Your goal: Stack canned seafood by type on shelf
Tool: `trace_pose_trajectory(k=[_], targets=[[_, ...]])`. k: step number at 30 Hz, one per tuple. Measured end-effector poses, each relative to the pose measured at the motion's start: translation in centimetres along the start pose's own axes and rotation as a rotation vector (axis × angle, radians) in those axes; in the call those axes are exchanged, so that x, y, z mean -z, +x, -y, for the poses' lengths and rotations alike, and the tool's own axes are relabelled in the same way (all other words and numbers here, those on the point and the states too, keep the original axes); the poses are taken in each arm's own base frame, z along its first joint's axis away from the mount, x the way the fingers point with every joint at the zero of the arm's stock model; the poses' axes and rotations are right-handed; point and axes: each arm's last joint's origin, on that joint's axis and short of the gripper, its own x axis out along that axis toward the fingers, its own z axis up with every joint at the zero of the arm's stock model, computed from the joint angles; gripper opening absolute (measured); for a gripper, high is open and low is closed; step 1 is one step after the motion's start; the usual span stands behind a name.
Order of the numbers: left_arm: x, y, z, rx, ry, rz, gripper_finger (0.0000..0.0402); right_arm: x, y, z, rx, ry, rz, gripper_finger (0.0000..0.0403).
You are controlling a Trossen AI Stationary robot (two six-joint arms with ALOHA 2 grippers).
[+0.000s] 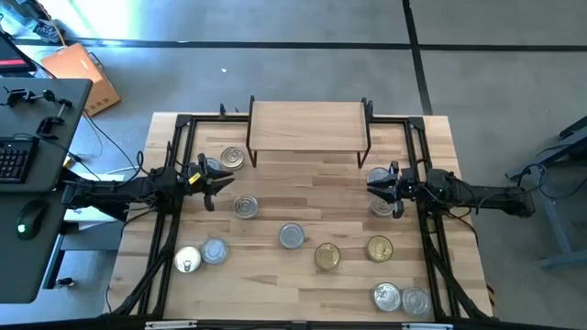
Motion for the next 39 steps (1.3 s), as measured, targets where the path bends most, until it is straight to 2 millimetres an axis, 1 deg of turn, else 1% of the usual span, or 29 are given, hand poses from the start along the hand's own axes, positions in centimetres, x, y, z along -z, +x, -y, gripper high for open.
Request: trace_pose_trajectory(k=[13,18,22,25,28,30,32,34,36,39], targets=[[0.0,0.0,0.0,0.0,-0.001,0.001,0.008,0.0,0.0,0.0,0.0,0.0,0.0,0.0075],[0.0,0.0,0.0,0.0,-0.025,0.002,0.008,0.0,0.0,0.0,0.0,0.0,0.0,0.0075],[-0.2,0.0,0.0,0.001,0.003,0.016,0.008,0.0,0.0,0.0,0.0,0.0,0.0,0.0075],[-0.1,0.0,0.0,0.014,-0.051,0.007,0.008,0.0,0.0,0.0,0.0,0.0,0.0,0.0075],[-0.1,0.0,0.3,0.097,-0.125,0.001,0.008,0.0,0.0,0.0,0.0,0.0,0.001,0.0075],[-0.2,-0.1,0.6,0.201,-0.126,0.006,0.008,0.0,0.0,0.0,0.0,0.0,0.0,0.0075],[-0.4,-0.1,0.9,0.317,-0.09,0.016,0.008,0.0,0.0,0.0,0.0,0.0,0.0,0.0075],[-0.5,-0.3,1.3,0.445,-0.014,0.042,0.008,0.0,0.0,0.0,0.0,0.0,0.0,0.0075],[-0.5,-0.5,1.8,0.561,0.099,0.071,0.008,0.0,0.0,0.0,0.0,0.0,0.0,0.0075],[-0.2,-0.7,2.5,0.652,0.295,0.11,0.008,0.0,0.0,0.0,0.0,0.0,0.0,0.0075]])
